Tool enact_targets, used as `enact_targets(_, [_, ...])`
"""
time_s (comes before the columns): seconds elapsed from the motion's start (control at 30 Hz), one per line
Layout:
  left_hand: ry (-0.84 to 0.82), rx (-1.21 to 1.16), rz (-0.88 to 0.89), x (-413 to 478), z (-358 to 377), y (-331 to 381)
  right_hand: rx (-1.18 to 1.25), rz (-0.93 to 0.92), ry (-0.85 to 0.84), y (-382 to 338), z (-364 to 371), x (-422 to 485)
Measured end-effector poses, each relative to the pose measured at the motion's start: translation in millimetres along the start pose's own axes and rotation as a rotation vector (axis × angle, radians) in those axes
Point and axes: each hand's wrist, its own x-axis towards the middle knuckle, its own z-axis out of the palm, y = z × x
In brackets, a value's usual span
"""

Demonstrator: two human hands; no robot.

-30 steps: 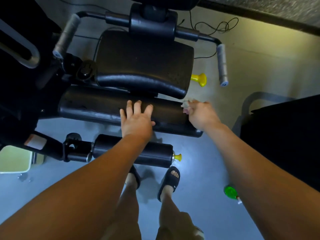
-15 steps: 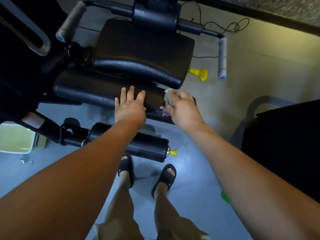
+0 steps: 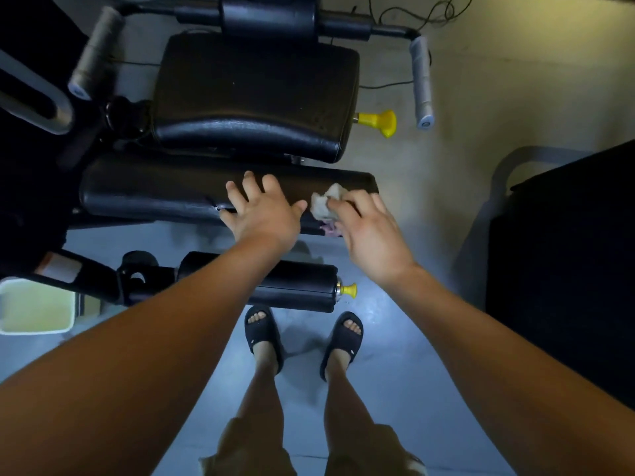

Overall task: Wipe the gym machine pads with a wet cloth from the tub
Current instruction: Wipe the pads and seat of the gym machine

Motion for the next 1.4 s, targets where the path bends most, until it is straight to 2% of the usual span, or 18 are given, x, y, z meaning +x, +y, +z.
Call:
enact_targets(0.07, [0.029, 0.022, 0.041, 0.3, 2.2, -0.5, -0.019, 0.075, 0.036, 8.2, -3.9, -11.7])
enact_targets(0.17, [0.007, 0.066, 0.147, 1.3, 1.7, 4.3, 0.024, 0.281, 0.15, 7.2, -4.7, -15.3])
enact_targets(0.2, [-0.01, 0.076, 0.169, 1.2, 1.7, 6.5, 0.034, 0.262, 0.145, 2.5, -3.1, -15.0])
enact_targets(0.33, [-0.045, 0.106, 0.195, 4.1, -1.4, 9.5, -0.032, -0.062, 0.026, 7.2, 0.2, -20.6])
enact_targets(0.4, [-0.053, 0.151, 0.22, 8.8, -4.9, 5.0, -0.019, -0.02, 0.078, 22.4, -0.7, -24.6])
enact_targets(0.53, [-0.099, 0.226, 0.268, 20.5, -13.8, 2.6, 0.119, 0.212, 0.173, 30.2, 0.9, -16.9])
enact_targets(0.63, [-0.139, 0.2, 0.253, 24.9, -17.0, 9.7, 0.145, 0.093, 0.153, 27.1, 2.0, 5.0])
enact_targets(0.7, [-0.144, 0.187, 0.256, 25.2, -17.5, 10.8, 0.155, 0.047, 0.103, 31.7, -0.6, 19.5])
enact_targets(0.87, [-0.073, 0.22, 0.301, 22.6, -12.7, 2.8, 0.22, 0.265, -0.159, 38.7, -13.4, 59.0])
enact_targets(1.0, [-0.022, 0.253, 0.321, 21.7, -9.3, 0.5, 0.347, 0.533, -0.302, 42.0, -18.6, 90.8])
enact_targets(1.17, [-0.003, 0.263, 0.309, 23.8, -6.8, -0.9, 0.406, 0.606, -0.491, 60.1, -17.4, 116.2])
enact_targets(1.23, [0.01, 0.268, 0.317, 23.8, -5.1, -1.6, 0.444, 0.691, -0.571, 62.3, -18.2, 118.1])
enact_targets(1.4, [0.014, 0.278, 0.31, 22.0, -3.2, -1.5, 0.744, 0.896, -0.514, 60.3, -21.6, 118.1])
